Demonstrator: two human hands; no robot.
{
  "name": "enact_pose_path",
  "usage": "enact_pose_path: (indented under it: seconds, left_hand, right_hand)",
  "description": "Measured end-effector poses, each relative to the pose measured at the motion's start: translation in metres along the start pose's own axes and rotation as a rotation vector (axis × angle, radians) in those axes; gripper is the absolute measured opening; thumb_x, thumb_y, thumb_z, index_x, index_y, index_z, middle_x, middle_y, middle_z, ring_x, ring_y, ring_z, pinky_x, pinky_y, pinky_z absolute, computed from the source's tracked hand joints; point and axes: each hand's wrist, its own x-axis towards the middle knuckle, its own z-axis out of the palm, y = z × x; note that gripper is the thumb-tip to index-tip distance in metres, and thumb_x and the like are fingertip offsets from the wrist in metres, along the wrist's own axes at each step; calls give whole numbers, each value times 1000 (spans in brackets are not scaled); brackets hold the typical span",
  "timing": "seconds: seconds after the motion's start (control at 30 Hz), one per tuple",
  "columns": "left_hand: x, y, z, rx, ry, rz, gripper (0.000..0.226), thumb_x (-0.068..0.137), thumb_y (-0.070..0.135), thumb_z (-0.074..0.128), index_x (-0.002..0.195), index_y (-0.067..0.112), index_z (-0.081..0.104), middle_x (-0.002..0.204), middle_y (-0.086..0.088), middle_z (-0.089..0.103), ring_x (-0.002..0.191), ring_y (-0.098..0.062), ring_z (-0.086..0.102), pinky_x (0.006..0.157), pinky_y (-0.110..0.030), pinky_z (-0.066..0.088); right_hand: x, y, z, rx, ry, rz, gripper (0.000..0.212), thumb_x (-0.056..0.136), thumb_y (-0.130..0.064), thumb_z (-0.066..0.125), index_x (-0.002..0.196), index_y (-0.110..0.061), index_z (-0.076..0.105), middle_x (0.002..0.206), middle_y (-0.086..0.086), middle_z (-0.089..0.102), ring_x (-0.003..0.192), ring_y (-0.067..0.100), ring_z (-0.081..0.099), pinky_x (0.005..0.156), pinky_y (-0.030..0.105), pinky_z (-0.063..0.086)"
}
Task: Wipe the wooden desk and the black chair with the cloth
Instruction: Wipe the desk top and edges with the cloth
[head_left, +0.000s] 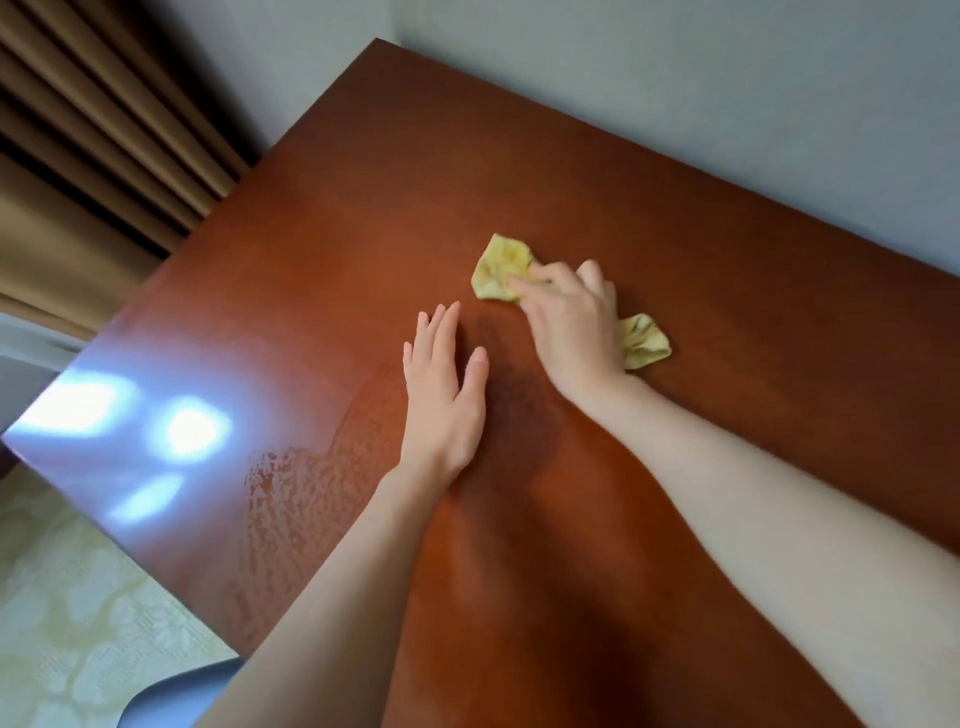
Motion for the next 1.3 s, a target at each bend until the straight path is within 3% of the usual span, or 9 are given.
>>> enact_pose_path:
  seconds: [0.13,0.27,0.37,0.63,0.83,1.0,1.17,1.3]
  left_hand:
    - [-27,-4,-20,-10,15,32,45,102,19,35,147,23,31,154,9,24,142,1,7,105,0,2]
    - [-75,-15,-34,10,14,-21,46,101,11,37,146,18,33,155,6,25,144,-3,7,103,3,1]
    - [-115,-21,-44,60,-15,-36,46,101,12,36,147,16,31,156,5,21,145,-5,4,106,-3,-1]
    - [-189,-17,-61,140,-132,-37,52,98,5,39,147,13,29,159,-3,12,147,-19,3,119,-35,6]
    - [-224,-2,-54,257,-214,6,53,97,6,39,148,15,27,159,-6,13,147,-25,4,118,-39,7]
    - [-247,20,-36,330,-267,39,54,97,8,38,149,16,25,159,-6,11,147,-26,3,116,-37,3]
    - [-262,51,-18,362,-322,60,54,98,14,41,149,16,25,159,-6,12,146,-25,8,118,-39,10]
    - [-273,93,7,99,-338,-84,55,97,27,50,147,17,30,150,-3,33,138,-19,31,112,-33,27]
  right_hand:
    - [-40,-33,2,64,-18,-60,28,92,-13,57,116,-23,68,112,2,67,86,31,52,70,40,44]
    - [-76,-53,-4,101,-58,-84,28,88,-11,62,112,-22,70,110,3,68,83,31,54,68,39,45]
    - [-108,-64,-13,144,-98,-122,29,87,-10,64,113,-20,70,109,4,68,85,31,53,70,40,47]
    - [-197,-79,-38,189,-230,-158,33,86,-9,65,117,-21,68,108,5,65,88,31,51,79,44,48]
    - [-252,-65,-66,151,-362,-154,34,93,-16,55,125,-24,61,121,-2,58,101,25,45,89,38,42]
    - [-293,-38,-97,124,-385,-141,33,93,-16,54,124,-26,62,113,-5,59,100,21,46,85,36,45]
    - [-326,0,-128,256,-308,51,27,89,-15,63,115,-19,68,111,-4,63,98,16,47,87,30,46]
    - [-330,16,-160,503,-125,347,26,84,-12,67,109,-20,71,105,-8,64,98,12,54,88,24,43]
